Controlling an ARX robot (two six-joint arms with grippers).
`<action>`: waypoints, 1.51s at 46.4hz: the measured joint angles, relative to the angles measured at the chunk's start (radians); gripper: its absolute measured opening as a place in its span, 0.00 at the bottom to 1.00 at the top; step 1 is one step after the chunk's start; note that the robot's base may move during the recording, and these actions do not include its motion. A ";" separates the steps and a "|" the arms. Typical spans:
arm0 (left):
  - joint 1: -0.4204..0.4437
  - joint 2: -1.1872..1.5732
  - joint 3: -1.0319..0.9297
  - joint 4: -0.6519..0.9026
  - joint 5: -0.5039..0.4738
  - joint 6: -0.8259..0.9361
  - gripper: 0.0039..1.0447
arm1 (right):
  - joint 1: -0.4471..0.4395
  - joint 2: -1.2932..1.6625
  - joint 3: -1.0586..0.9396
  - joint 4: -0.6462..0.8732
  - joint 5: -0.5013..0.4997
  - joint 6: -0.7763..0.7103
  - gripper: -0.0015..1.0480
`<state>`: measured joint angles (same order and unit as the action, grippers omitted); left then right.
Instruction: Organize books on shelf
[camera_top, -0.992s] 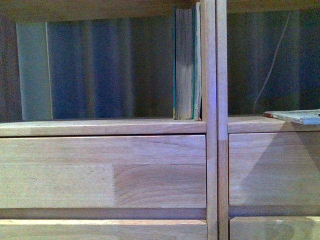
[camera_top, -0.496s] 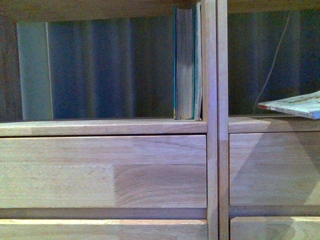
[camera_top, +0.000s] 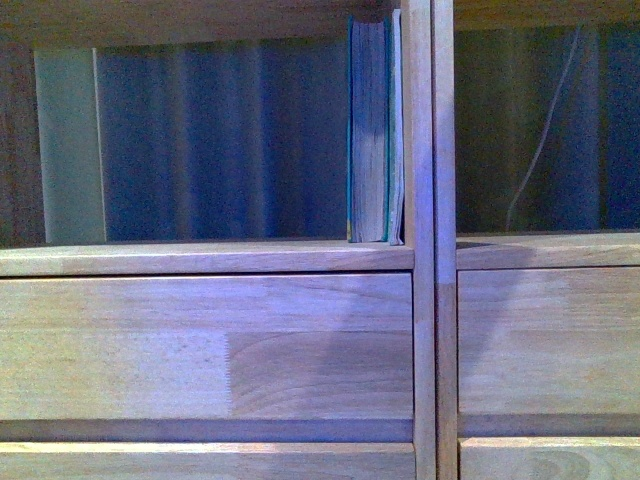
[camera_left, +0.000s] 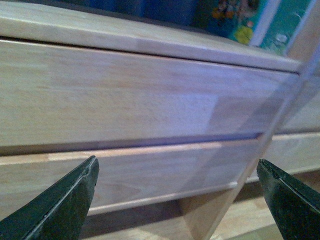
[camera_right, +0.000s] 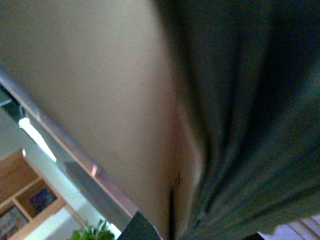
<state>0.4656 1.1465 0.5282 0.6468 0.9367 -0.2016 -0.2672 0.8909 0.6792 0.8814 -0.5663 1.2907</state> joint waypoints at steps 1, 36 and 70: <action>-0.010 0.032 0.031 -0.005 -0.005 -0.021 0.93 | 0.011 -0.007 0.000 0.002 -0.010 -0.013 0.07; -0.495 0.338 0.601 0.190 0.080 -0.922 0.93 | 0.512 0.203 0.051 -0.031 0.155 -0.446 0.07; -0.583 0.317 0.552 0.348 0.077 -1.078 0.93 | 0.789 0.341 0.126 -0.003 0.185 -0.323 0.07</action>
<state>-0.1173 1.4631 1.0798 0.9943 1.0142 -1.2797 0.5220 1.2320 0.8047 0.8787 -0.3809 0.9680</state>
